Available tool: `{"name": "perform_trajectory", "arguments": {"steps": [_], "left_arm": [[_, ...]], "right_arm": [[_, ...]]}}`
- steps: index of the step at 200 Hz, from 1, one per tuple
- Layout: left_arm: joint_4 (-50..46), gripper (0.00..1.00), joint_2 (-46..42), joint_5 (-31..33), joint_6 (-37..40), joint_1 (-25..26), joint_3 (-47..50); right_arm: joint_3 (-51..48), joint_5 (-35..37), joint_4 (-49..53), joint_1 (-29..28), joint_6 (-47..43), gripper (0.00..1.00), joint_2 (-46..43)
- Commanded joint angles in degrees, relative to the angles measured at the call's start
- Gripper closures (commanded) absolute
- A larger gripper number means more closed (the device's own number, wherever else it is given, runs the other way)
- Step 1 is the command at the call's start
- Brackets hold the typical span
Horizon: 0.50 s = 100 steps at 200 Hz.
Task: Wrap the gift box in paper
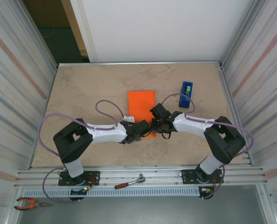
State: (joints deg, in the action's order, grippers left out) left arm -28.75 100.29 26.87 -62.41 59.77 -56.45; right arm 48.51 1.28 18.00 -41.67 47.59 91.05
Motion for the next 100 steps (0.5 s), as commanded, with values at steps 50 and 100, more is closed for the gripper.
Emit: {"name": "perform_trajectory", "arguments": {"steps": [50,100], "left_arm": [[0.5,0.51,-2.7,5.9,6.5,-2.5,-1.1],[5.1,0.63,-0.8,5.9,10.9,-4.5,-1.5]], "right_arm": [[-0.3,-0.1,1.6,-0.4,0.1,1.00,-0.9],[0.4,-0.1,2.7,-0.3,-0.3,0.81,-1.6]]}}
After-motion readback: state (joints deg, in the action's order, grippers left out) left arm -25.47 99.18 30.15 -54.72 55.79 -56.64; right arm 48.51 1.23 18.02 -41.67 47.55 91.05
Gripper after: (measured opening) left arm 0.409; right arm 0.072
